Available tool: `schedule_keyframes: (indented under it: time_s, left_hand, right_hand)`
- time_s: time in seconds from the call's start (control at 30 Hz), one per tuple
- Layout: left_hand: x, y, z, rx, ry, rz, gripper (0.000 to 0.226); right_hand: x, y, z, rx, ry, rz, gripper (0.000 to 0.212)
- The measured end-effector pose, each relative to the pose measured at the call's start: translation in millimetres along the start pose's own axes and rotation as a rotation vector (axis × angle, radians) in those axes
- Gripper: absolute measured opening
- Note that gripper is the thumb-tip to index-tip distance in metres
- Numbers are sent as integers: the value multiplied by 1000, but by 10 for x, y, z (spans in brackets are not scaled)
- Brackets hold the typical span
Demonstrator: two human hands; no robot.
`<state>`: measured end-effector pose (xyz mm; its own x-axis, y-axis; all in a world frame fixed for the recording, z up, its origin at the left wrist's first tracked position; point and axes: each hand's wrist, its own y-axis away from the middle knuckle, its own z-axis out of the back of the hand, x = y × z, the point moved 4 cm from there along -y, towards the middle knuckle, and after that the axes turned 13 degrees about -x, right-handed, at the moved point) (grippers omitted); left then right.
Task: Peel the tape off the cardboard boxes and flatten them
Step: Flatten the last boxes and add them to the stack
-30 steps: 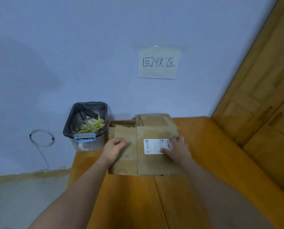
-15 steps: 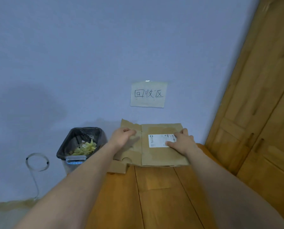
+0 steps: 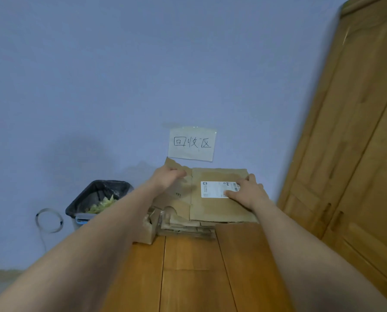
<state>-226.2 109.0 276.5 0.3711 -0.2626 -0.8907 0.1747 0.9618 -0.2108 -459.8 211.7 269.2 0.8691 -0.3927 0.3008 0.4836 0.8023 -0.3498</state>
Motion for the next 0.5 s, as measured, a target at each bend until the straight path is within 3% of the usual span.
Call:
schedule_keyframes:
  time_s: [0.5]
  left_hand:
    - [-146,-978,-271,-10,-143,-75,15]
  right_hand:
    - [-146,-972,-219,3,-41,64,60]
